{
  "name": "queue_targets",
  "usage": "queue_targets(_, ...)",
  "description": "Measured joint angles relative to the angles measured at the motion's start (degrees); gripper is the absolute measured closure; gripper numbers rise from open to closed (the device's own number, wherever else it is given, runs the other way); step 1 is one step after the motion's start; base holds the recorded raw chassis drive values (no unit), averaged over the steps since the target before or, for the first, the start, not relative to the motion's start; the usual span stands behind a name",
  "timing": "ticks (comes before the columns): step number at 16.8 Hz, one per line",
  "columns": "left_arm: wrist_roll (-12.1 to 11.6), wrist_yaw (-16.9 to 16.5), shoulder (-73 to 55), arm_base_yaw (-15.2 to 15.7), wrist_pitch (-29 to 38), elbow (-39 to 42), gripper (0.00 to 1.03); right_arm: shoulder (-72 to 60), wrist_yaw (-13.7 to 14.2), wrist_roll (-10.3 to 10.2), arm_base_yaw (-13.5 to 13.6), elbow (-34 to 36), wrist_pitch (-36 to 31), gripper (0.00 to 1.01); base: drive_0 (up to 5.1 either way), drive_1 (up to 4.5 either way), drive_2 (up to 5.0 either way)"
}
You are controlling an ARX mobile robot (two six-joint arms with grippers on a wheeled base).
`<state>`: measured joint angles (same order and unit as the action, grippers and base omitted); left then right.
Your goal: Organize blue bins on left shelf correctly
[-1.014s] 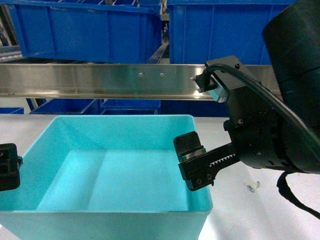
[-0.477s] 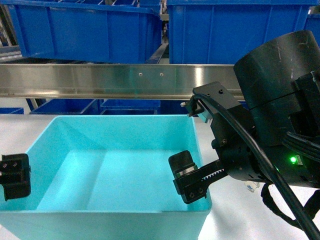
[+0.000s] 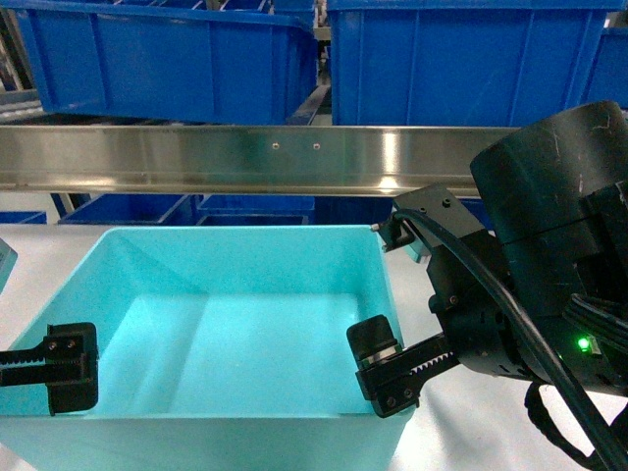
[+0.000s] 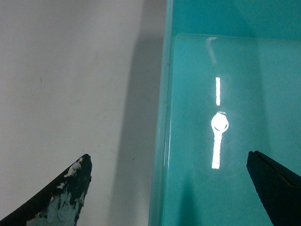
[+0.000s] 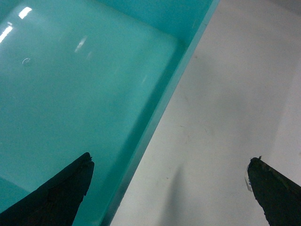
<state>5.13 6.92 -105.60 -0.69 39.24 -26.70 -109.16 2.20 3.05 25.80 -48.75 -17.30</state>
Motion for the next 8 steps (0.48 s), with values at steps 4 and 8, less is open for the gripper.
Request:
queue_targets(4, 0.1, 0.0, -0.3, 0.3, -1.1, -0.7, 0.05, -0.3, 0.8, 0.0, -0.3, 0.4, 0.1, 0.03, 0.0, 0.00, 0.0)
queue_targets(8, -0.2, 0.0, -1.1, 0.3, -1.6, -0.7, 0.16, -0.4, 1.4, -0.3, -0.3, 0.5, 0.4, 0.04, 0.0, 0.00, 0.0)
